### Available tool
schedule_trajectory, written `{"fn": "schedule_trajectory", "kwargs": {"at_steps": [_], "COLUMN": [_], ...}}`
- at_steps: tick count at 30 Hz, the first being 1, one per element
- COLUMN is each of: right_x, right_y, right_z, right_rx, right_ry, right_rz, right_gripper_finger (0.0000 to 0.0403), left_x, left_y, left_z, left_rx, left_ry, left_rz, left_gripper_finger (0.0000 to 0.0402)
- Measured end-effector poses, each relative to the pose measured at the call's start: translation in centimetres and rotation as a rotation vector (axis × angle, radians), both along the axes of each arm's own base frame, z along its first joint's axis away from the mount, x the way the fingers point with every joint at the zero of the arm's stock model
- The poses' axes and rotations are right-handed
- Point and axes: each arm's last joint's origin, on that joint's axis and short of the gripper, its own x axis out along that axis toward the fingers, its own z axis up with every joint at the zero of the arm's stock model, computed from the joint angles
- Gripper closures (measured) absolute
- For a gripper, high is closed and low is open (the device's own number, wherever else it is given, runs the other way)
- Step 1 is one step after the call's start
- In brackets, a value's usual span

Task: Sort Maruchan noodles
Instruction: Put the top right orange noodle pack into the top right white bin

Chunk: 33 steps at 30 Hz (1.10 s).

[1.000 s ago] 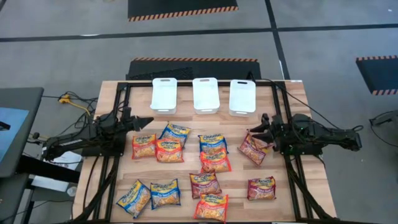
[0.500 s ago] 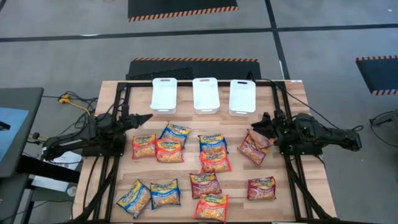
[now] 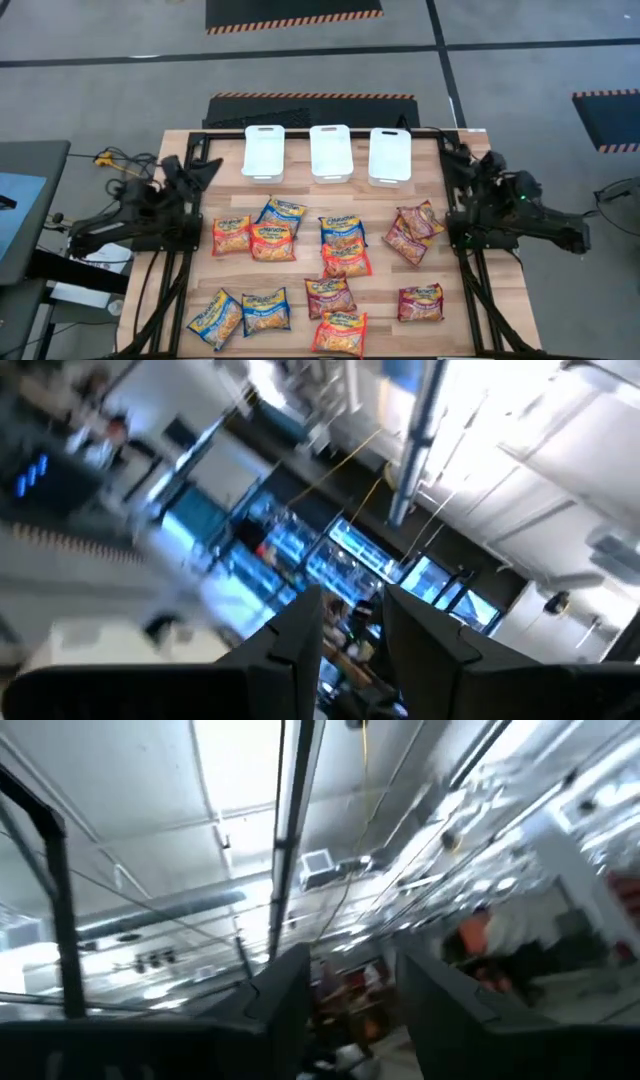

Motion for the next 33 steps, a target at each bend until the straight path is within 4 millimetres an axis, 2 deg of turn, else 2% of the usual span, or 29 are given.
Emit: {"fn": "schedule_trajectory", "kwargs": {"at_steps": [6, 10, 14, 17, 23, 33], "right_x": [1.9, 4.4, 7.4, 9.3, 13.7, 18.6], "right_y": [-0.8, -1.2, -1.5, -1.5, -0.2, 3.1], "right_z": [3.7, 5.4, 5.9, 5.5, 3.9, -1.0], "right_rx": [-0.027, 0.002, 0.058, 0.141, 0.157, 0.165], "right_ry": [0.151, 0.335, 0.575, 0.761, 0.948, 1.189], "right_rz": [-0.051, 0.009, 0.084, 0.14, 0.256, 0.405], "right_gripper_finger": [0.0197, 0.0186, 0.0184, 0.0185, 0.0184, 0.0184], "left_x": [-1.6, -1.9, -1.2, -0.4, 0.7, 1.0], "left_y": [-0.4, -0.7, -0.7, -0.5, -0.2, -0.2], "left_z": [2.9, 3.9, 4.1, 3.4, 1.8, 1.6], "left_rx": [0.158, 0.213, 0.266, 0.24, 0.163, 0.153], "left_ry": [0.037, 0.044, 0.137, 0.234, 0.395, 0.427], "left_rz": [0.078, 0.051, 0.007, -0.019, -0.058, -0.062], "left_gripper_finger": [0.0306, 0.0306, 0.0306, 0.0306, 0.0306, 0.0306]}}
